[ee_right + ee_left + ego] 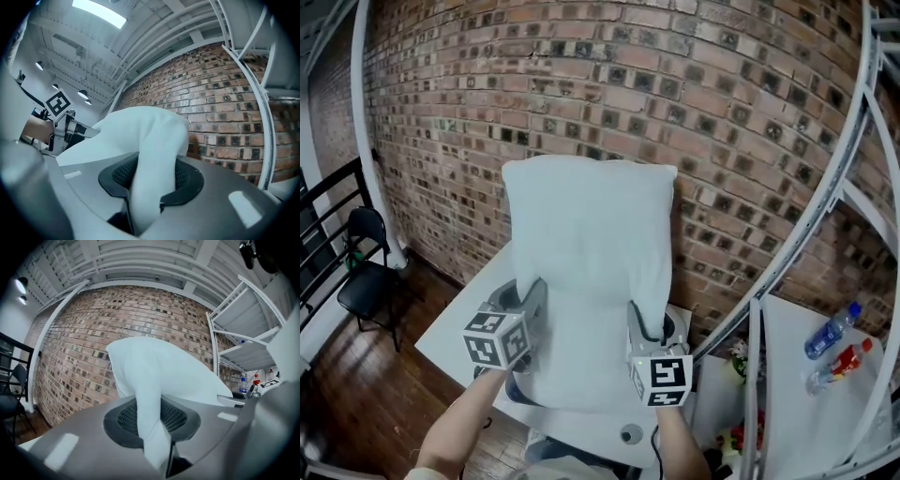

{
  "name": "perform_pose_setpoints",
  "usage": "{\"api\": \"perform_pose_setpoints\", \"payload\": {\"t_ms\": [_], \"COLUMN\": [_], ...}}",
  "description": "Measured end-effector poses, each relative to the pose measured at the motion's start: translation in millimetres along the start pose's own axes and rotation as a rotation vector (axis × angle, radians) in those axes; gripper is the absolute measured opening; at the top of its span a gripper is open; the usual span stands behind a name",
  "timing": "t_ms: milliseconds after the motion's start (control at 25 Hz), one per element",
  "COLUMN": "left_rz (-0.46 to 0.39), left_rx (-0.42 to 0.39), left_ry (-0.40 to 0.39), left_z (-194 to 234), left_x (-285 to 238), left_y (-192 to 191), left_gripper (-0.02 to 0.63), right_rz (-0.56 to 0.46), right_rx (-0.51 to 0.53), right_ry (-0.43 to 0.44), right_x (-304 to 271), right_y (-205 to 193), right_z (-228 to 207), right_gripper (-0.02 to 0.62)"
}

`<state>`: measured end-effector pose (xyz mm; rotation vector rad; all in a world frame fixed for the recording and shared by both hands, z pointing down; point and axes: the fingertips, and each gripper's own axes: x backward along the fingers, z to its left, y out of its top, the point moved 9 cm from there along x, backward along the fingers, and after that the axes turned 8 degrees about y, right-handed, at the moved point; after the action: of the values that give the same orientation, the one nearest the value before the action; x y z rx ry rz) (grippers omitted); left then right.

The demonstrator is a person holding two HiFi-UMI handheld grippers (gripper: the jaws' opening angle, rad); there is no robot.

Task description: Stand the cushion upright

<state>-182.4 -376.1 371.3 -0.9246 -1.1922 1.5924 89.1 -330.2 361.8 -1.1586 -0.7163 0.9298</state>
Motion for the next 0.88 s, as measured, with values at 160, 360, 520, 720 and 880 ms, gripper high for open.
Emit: {"api": "perform_pose_setpoints", "payload": {"t_ms": [160,360,520,720,880], "left_rz": [-0.058,-0.126,-0.141,-0.137,-0.161], "left_rx": [-0.027,-0.047,-0.036,-0.029,-0.034], "left_ry": [-0.037,-0.090,-0.123,-0.135,-0.147], "left_z": [-1,0,1,11,17], "left_x": [-24,-57,-81,-105,-118], "left_y": [10,20,18,11,14], "left_gripper": [0.087,0.087,0.089,0.087,0.087], "right_rz": [-0.054,-0.105,-0.115,-0.138,-0.150], "right_rx": [0.051,0.093,0.099,0.083,0.084], "right_ry": [-0.069,-0.163,-0.214,-0.248,-0.268], "right_x": [-8,-20,-30,-48,-61], "right_y": [5,2,-3,-12,-13], "right_z": [-6,-12,-20,-22,-23], "right_gripper": [0.140,0.140,0.141,0.141,0.141]}}
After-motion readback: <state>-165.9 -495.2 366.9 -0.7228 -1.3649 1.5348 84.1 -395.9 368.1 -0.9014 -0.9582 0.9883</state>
